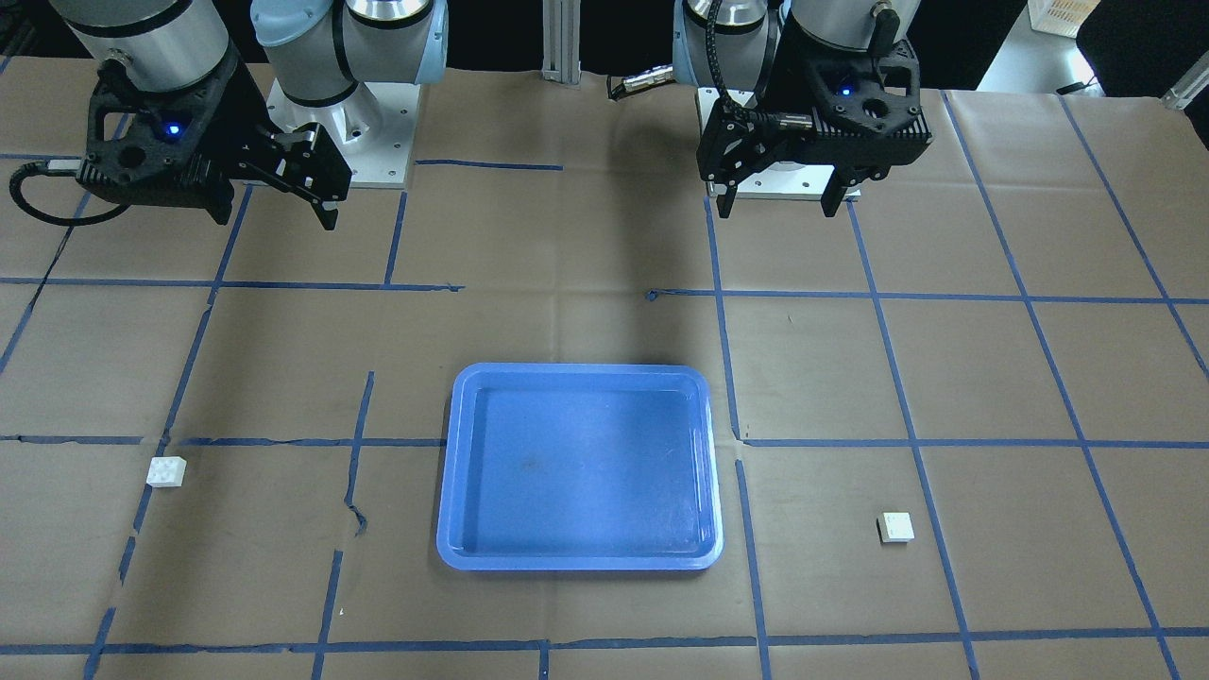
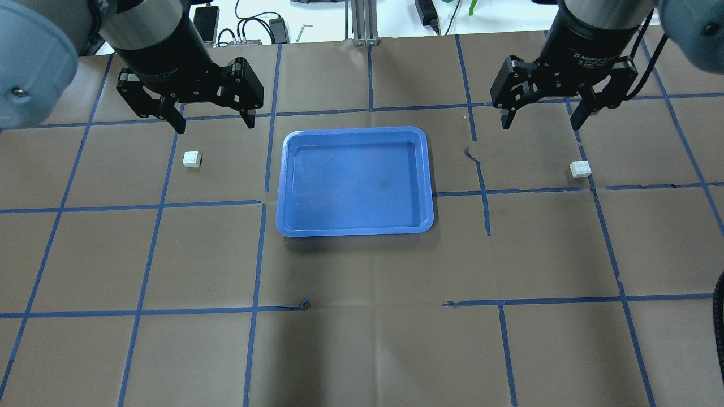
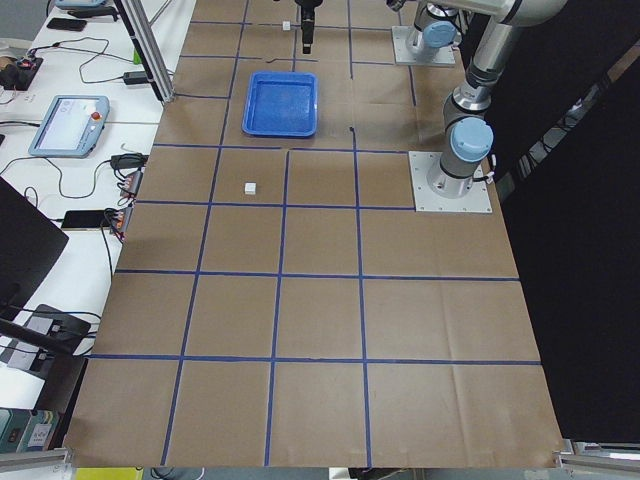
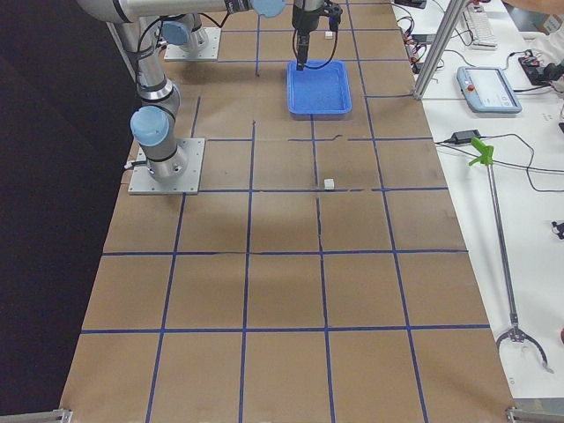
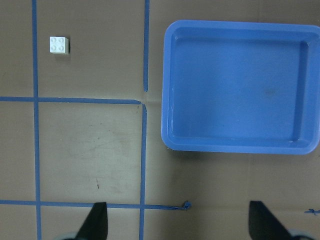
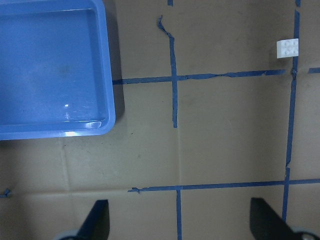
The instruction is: Assemble white blocks and place on blue tray
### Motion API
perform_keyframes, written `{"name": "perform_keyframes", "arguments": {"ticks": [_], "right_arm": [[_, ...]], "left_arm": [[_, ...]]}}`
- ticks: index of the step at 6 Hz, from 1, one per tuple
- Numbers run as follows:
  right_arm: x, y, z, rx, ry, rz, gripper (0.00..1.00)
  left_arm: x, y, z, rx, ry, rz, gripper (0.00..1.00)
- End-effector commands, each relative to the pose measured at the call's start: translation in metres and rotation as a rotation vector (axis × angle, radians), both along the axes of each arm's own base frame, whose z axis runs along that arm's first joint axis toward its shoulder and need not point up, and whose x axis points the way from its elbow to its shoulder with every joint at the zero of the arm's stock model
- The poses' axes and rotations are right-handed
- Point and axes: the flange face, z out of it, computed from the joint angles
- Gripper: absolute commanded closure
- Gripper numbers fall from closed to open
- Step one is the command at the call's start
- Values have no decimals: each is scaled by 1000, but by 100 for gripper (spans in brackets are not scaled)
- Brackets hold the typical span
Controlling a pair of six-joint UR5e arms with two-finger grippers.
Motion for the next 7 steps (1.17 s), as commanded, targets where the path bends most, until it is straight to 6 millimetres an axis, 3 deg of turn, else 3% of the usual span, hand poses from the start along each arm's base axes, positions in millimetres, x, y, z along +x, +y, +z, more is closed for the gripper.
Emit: {"name": "perform_keyframes", "arguments": {"ticks": [1,2,4,6,7], "right_arm": [[-6,-3,-2,2,4,4,0],[-6,-4,-2,-1,5,4,0],[-6,-3,-2,2,4,-1,0],[-7,-2,-2,8,4,4,0],[-7,-4,1,-16,-5,113,0]], "left_arm": [[3,4,4,-7,-2,-13,1],[11,1,6,-14,6,-24,1],[46,-15,-11,28,-7,-111,1],[130,-54,-58,123,4,32,1],[153,-73,-90,169,13,38,1]]}}
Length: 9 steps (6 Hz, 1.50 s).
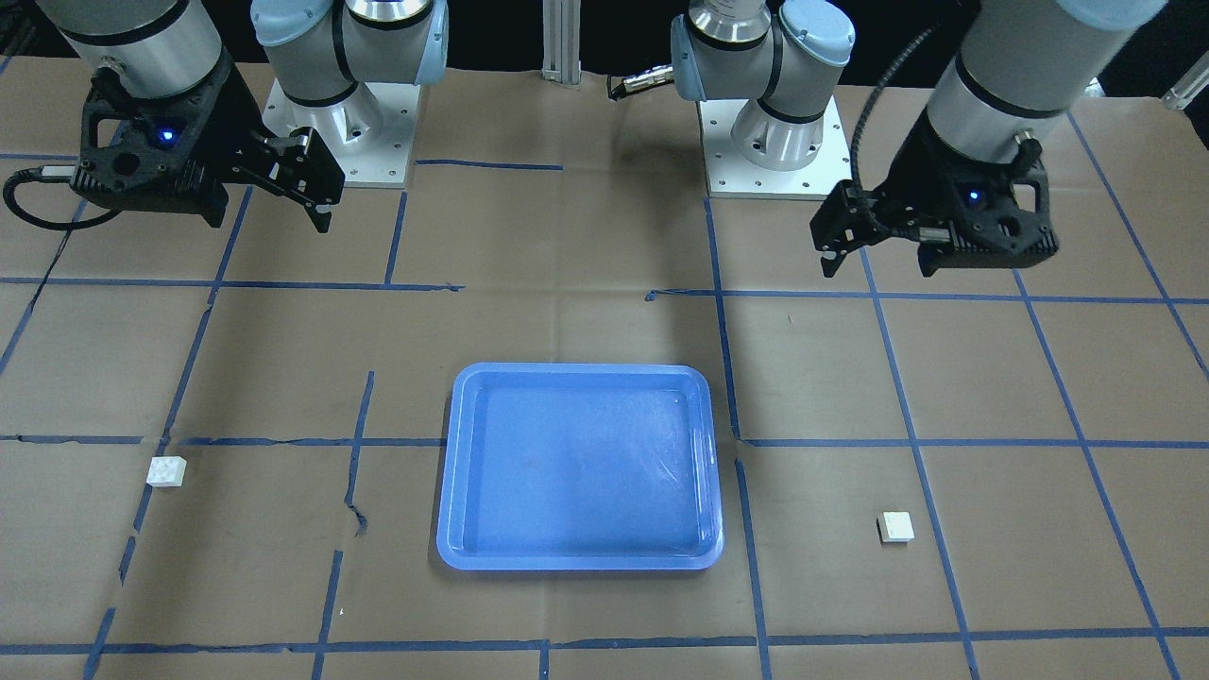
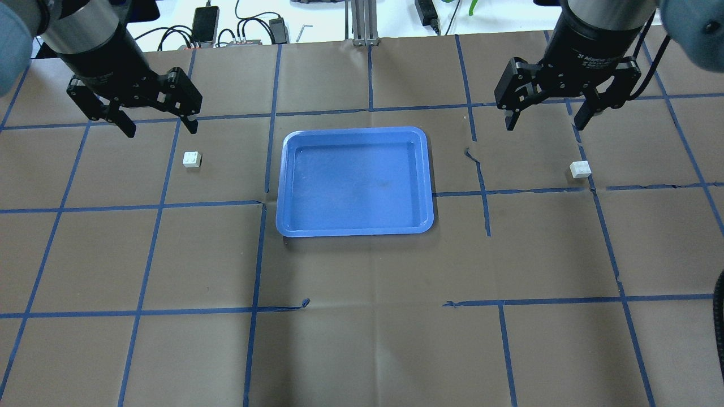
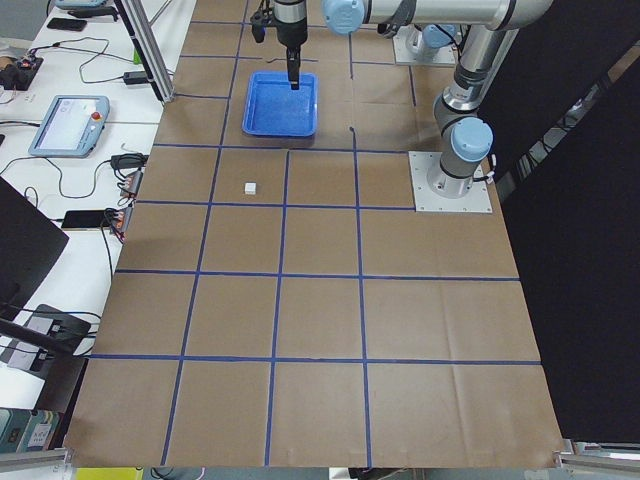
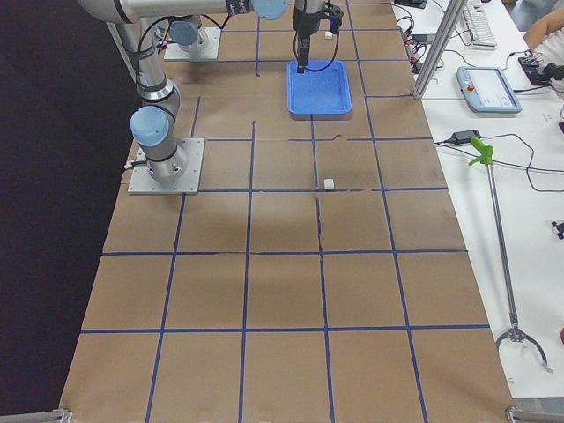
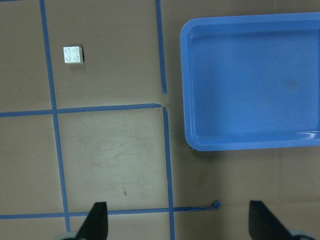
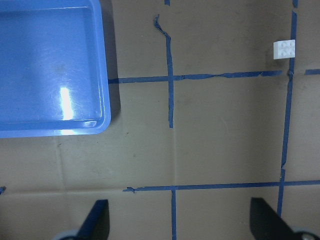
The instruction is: Assemble white blocks and place on blue tray
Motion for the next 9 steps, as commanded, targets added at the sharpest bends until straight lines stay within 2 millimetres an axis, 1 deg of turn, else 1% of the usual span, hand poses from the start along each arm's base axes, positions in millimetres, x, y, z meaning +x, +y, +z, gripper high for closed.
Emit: {"name": "perform_keyframes", "arguments": {"ticks": [1,2,3,4,5,6,7,8,9], "right_arm": [[-2,-3,0,-19,-15,272,0],[-14,-7,-1,-17,-26,394,0],[-38,-15,-6,-14,-37,538,0],[-70,-23,-10,-14,-58,672,0],[-98,-38,-24,-12,-84,892,0],[-125,-51,-27,-60,-62,1131,0],[-157,-68,-40,-77,-56,1350,0],[-189,-80,-52,-80,-70,1476,0],[-199,-88,-70,-132,-133,1550,0]], "left_arm": [[47,-36,-55,26,9,-18,1],[64,-56,-86,10,8,3,1],[78,-76,-131,32,13,22,1],[88,-102,-182,-3,3,23,1],[93,-118,-219,-17,1,20,1],[95,-126,-229,-68,-8,20,1],[97,-131,-260,-82,-9,-75,2],[103,-132,-281,-100,-16,-90,3],[102,-131,-290,-89,-11,-89,3]]}}
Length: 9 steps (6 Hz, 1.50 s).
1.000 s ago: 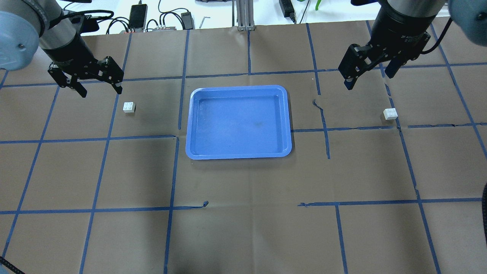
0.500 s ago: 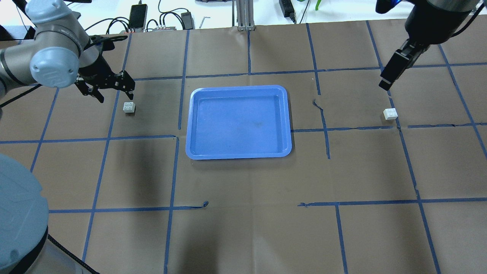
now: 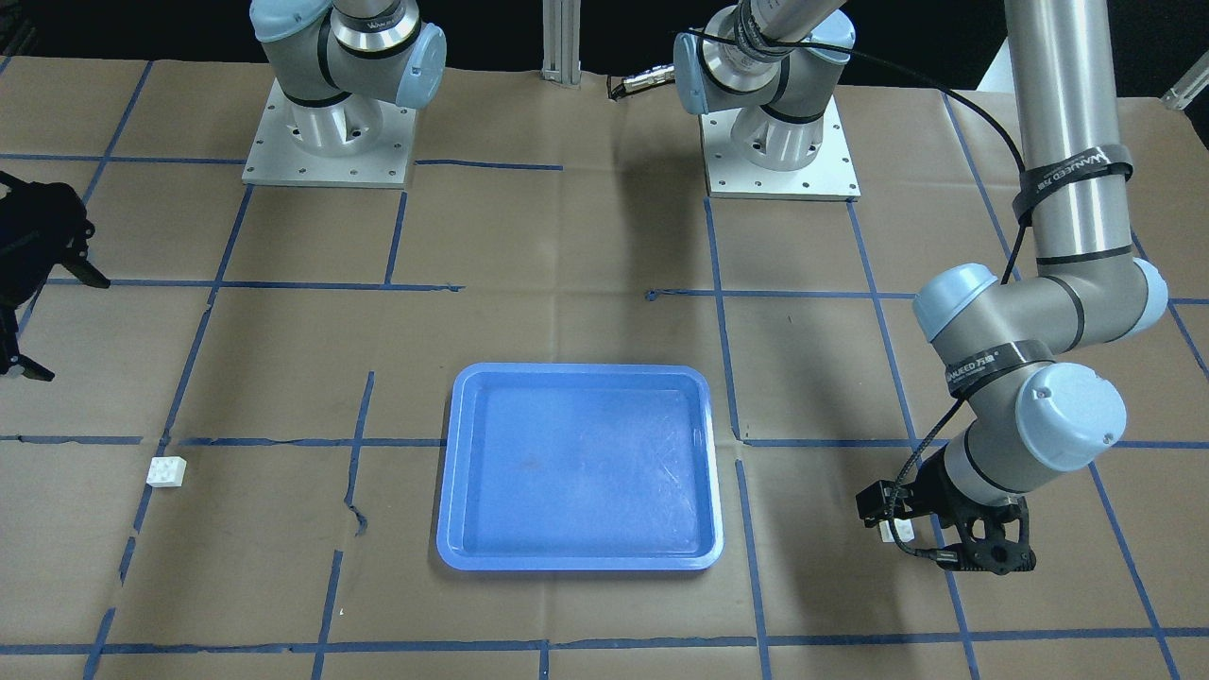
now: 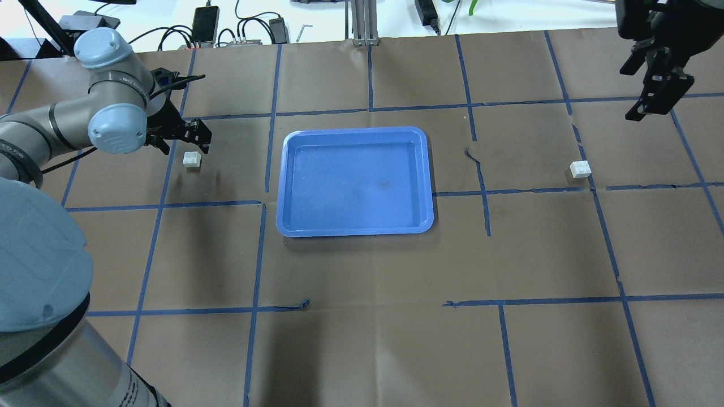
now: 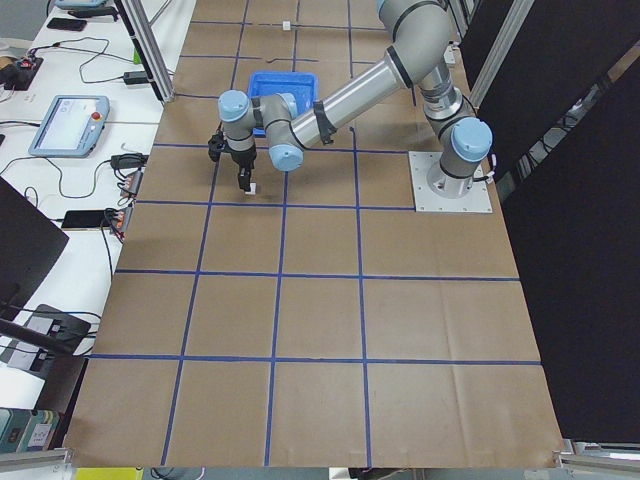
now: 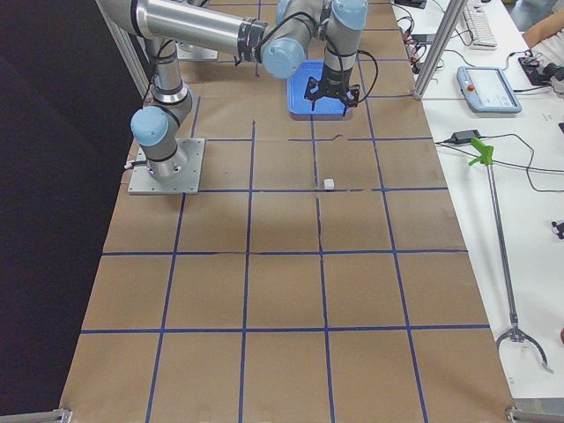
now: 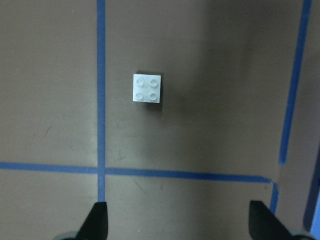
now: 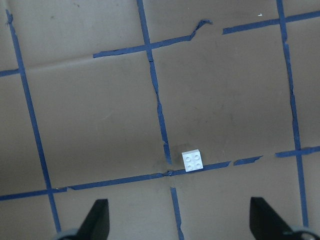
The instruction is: Assemble white blocks and place on blue tray
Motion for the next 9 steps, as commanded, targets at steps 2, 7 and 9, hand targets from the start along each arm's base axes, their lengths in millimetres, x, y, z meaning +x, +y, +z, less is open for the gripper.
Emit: {"name": "perform_keyframes", "arguments": {"ticks": [2,7,9], "right_arm": [[-73,-20,-57,-54,-265,108,0],[-173,-47,-269,-74,-668,190,0],[-166,-36,-291,-39,-700,176,0]], "left_arm": [[2,0,-22,18,2,-8,21],[-27,-1,3,-15,9,-146,93],[-177,20,47,-60,-17,-461,93]]}}
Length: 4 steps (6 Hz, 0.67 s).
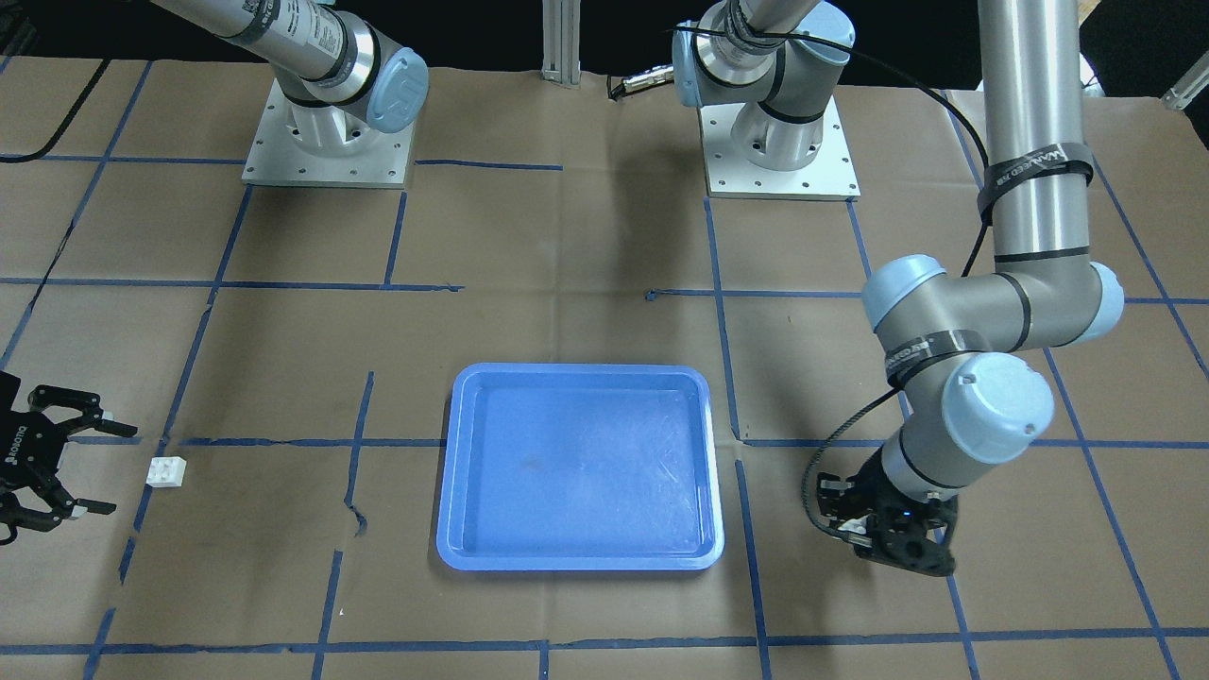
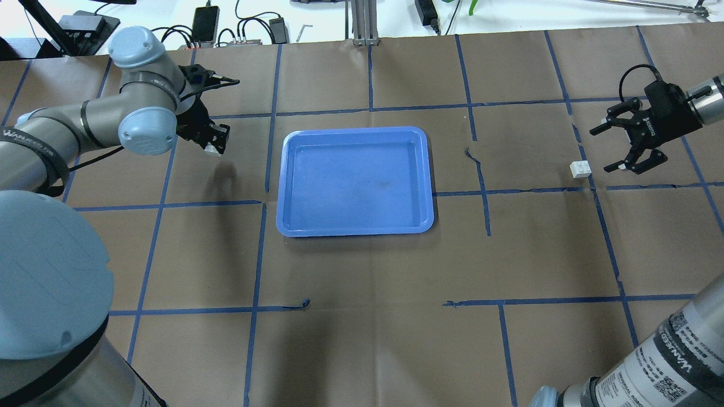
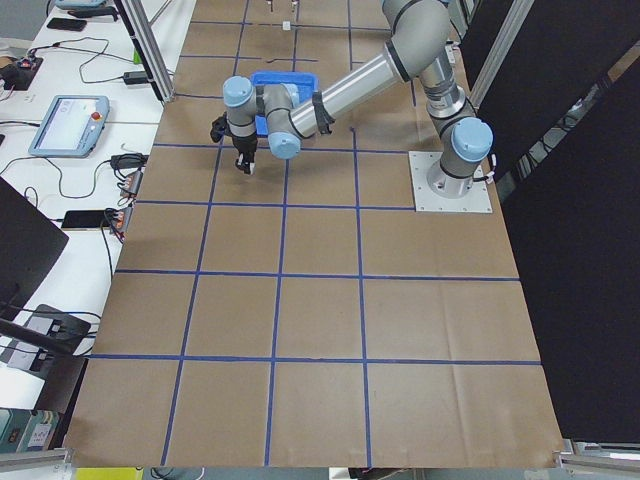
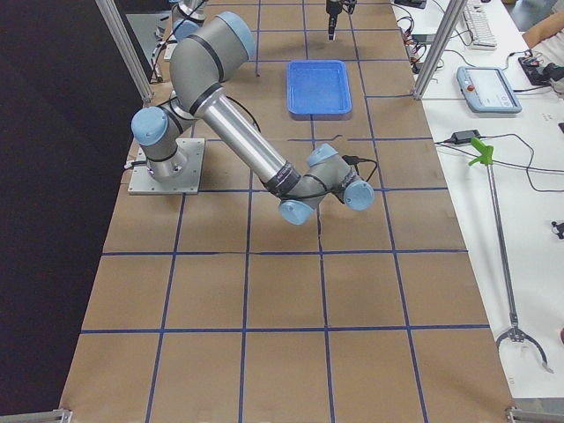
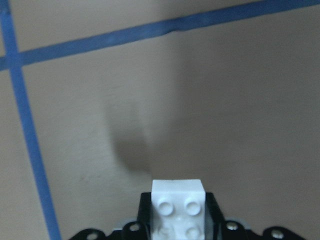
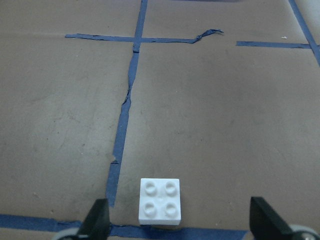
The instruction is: Assemble white blocks and place on blue tray
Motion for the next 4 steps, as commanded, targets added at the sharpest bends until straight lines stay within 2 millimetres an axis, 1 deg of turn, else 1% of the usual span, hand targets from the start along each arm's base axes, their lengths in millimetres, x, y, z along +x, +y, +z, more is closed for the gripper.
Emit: {"name": "perform_keyframes", "arguments": {"ticks": [1,2,3,4], "right_arm": [[10,8,-16,26,-22,9,0],[15,8,-19,35,-27,14,0],[18,11,-25,41,-33,15,0],[13,5,-30,5,-6,15,0]], "left_arm": [[-110,25,33,-42,-15,-312,93],[-151,41,21,-20,-25,-546,92],[-192,59,17,-14,-39,-736,91],[-229,75,9,-4,-49,-961,91]]}}
